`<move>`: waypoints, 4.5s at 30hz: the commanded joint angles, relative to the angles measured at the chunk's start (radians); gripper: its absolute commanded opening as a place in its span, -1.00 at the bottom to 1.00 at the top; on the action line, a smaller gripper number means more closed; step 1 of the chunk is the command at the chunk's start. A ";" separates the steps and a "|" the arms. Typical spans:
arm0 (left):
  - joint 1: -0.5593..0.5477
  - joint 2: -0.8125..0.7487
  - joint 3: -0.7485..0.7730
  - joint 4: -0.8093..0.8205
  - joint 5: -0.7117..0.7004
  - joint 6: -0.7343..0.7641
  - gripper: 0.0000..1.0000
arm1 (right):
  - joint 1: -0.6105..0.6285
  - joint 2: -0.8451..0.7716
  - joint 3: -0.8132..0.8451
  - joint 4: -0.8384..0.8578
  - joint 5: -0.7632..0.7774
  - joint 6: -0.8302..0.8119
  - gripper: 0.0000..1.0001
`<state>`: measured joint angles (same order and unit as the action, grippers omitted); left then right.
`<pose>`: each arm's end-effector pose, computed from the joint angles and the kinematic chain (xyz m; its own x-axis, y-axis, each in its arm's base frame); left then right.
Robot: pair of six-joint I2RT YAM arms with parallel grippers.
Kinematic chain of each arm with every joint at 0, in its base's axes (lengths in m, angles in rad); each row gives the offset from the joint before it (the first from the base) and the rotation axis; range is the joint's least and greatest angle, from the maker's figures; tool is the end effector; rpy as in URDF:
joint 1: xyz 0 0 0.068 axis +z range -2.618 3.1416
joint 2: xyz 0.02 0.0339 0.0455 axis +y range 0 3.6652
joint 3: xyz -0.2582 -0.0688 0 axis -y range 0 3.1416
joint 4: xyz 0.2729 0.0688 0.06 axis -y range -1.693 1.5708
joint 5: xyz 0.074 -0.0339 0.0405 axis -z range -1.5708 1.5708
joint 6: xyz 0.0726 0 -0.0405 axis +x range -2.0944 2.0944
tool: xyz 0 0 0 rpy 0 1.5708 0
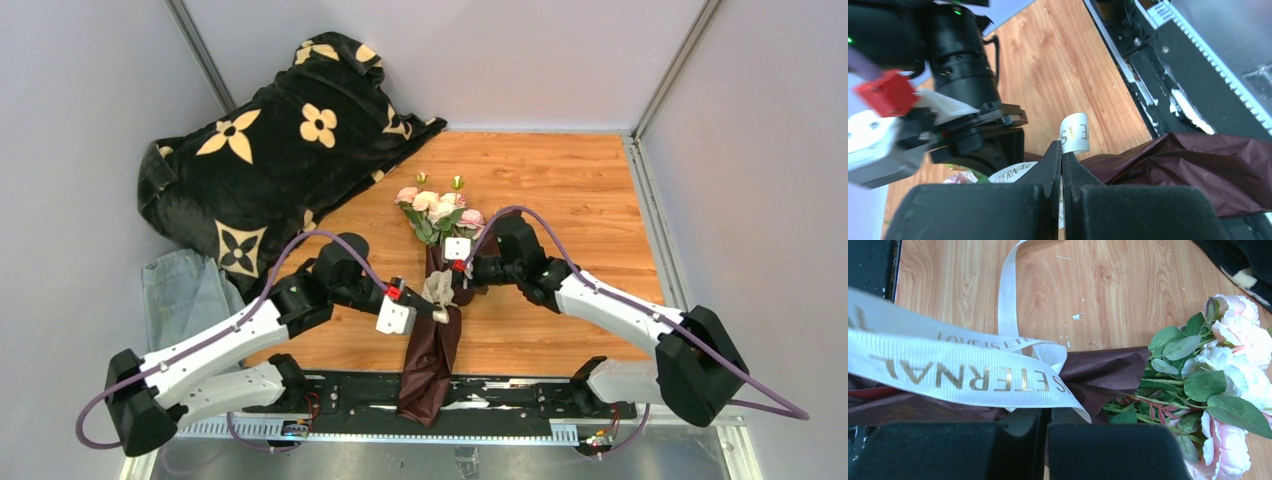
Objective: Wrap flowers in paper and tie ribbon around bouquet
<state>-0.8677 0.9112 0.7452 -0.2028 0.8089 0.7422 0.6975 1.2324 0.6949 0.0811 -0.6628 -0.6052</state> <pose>0.1258 -0.2297 0.2869 0.4791 0.1564 -0.8637 0.8672 -0.2364 0.4382 0.2144 0.2380 0.2110 0.2511 -0.3747 -0.8925 -0.9567 0.0441 -0.2877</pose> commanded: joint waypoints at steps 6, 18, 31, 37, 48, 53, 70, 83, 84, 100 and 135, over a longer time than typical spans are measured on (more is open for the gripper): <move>-0.175 0.195 -0.174 0.194 -0.178 0.443 -1.00 | -0.027 0.053 0.016 0.082 0.006 0.097 -1.00; -0.231 0.141 -0.124 -0.082 -0.424 0.591 0.67 | -0.027 0.016 -0.028 0.104 -0.030 0.078 -1.00; 0.114 0.116 0.053 -0.068 -0.450 -0.224 0.29 | -0.004 -0.001 0.002 0.080 -0.044 0.072 -1.00; 0.157 0.124 -0.065 0.119 -0.361 -0.338 0.67 | 0.022 0.010 0.043 0.088 -0.033 0.185 -1.00; 0.157 0.210 -0.143 0.336 -0.308 -0.331 0.58 | 0.072 0.045 0.086 0.065 0.003 0.250 -1.00; 0.157 0.230 -0.145 0.337 -0.214 -0.283 0.46 | 0.072 0.075 0.137 0.008 0.007 0.240 -1.00; 0.165 0.257 -0.162 0.367 -0.267 -0.379 -0.53 | 0.073 0.068 0.146 -0.036 0.016 0.230 -1.00; 0.166 0.258 -0.176 0.369 -0.272 -0.360 -1.00 | 0.073 0.049 0.137 -0.078 0.020 0.188 -0.84; 0.165 0.260 -0.177 0.370 -0.272 -0.357 -1.00 | 0.073 0.049 0.137 -0.103 0.021 0.184 -0.82; 0.177 0.284 -0.253 0.532 -0.312 -0.641 -0.13 | 0.072 0.047 0.109 -0.057 0.011 0.220 -1.00; 0.188 0.301 -0.276 0.614 -0.246 -0.534 -1.00 | 0.126 -0.044 0.029 -0.042 0.187 0.541 -0.37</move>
<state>-0.6888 1.2320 0.4850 0.3870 0.5556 0.1875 0.7761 1.1549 0.7650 -0.0620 -0.5663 -0.2417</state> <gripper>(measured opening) 0.008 0.341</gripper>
